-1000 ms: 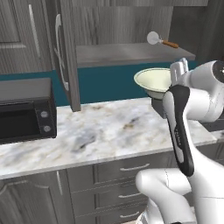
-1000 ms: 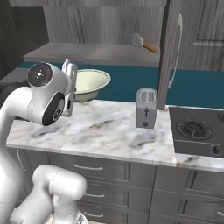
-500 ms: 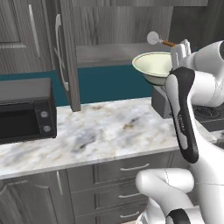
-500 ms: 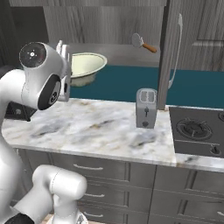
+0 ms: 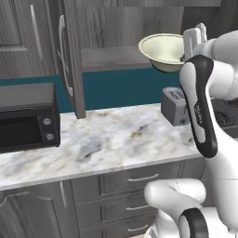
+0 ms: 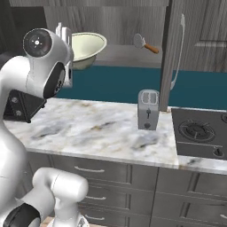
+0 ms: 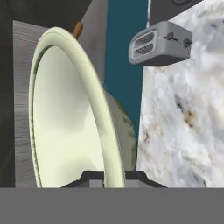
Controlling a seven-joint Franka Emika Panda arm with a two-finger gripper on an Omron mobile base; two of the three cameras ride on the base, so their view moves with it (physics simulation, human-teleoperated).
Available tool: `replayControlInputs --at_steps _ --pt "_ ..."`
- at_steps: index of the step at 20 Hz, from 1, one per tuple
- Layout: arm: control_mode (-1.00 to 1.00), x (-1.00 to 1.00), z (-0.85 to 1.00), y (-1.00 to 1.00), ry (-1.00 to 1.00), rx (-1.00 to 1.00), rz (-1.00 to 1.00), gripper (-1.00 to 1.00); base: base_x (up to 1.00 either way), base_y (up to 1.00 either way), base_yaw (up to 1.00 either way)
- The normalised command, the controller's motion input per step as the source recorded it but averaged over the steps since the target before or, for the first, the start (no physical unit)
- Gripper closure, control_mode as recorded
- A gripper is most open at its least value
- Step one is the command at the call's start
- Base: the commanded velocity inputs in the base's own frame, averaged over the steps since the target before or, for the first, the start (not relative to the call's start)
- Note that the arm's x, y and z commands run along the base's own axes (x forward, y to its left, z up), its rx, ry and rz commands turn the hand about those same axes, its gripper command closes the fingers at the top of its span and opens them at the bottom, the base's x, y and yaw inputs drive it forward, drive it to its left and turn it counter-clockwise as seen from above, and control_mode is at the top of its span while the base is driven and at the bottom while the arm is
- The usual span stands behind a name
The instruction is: Pick the mug and place it in the sink. Pick the bowl and place it in the open cabinet and then close the cabinet.
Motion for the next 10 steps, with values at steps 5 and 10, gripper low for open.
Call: replayControlInputs --at_steps 5,10 --pt "-1.00 0.27 0.06 0.20 -0.06 0.00 0.04 1.00 0.00 0.00 0.00" --pt "-1.00 0.37 0.00 0.32 0.00 0.00 0.00 1.00 0.00 0.00 0.00"
